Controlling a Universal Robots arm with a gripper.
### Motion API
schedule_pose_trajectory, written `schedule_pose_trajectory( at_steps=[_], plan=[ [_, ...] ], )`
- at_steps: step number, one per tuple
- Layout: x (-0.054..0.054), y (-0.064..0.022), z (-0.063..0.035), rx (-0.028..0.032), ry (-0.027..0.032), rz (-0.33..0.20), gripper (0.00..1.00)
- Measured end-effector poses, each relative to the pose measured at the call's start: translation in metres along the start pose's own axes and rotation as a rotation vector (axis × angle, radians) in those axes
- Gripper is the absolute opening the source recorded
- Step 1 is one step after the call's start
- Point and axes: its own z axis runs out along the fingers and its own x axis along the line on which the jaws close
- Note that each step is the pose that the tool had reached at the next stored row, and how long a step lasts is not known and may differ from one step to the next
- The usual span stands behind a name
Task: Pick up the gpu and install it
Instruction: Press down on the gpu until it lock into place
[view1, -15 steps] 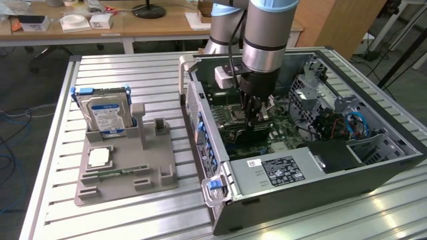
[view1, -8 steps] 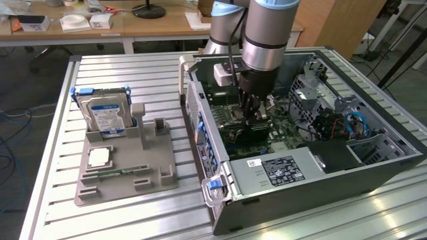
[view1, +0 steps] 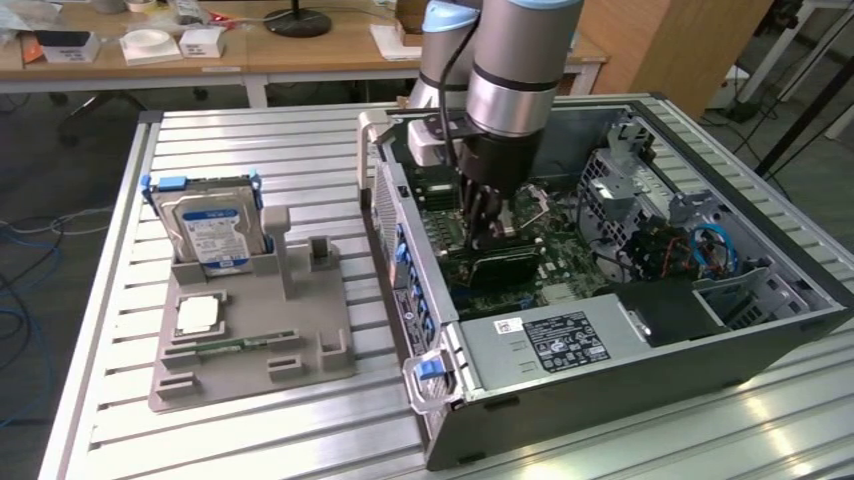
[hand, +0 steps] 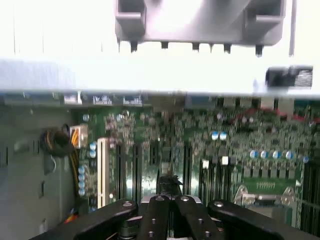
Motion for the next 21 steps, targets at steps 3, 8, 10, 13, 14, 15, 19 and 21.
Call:
schedule_pose_trajectory(
  at_steps=[3,8,10,13,14,15,19,21],
  plan=[
    [0.000,0.0087,-0.0033,-0.0103,-0.0027,0.000,0.11],
    [-0.001,0.0203,-0.0095,-0.0266,-0.0049,-0.001,0.11],
    [-0.001,0.0247,-0.0121,-0.0325,-0.0056,-0.002,0.11],
    [-0.001,0.0341,-0.0150,-0.0366,-0.0072,-0.002,0.11],
    [-0.001,0.0387,-0.0154,-0.0367,-0.0072,-0.002,0.11],
    [-0.001,0.0431,-0.0155,-0.0361,-0.0070,-0.002,0.11],
    [-0.001,0.0477,-0.0154,-0.0364,-0.0071,-0.003,0.11],
    [-0.001,0.0479,-0.0155,-0.0367,-0.0071,-0.002,0.11]
  ],
)
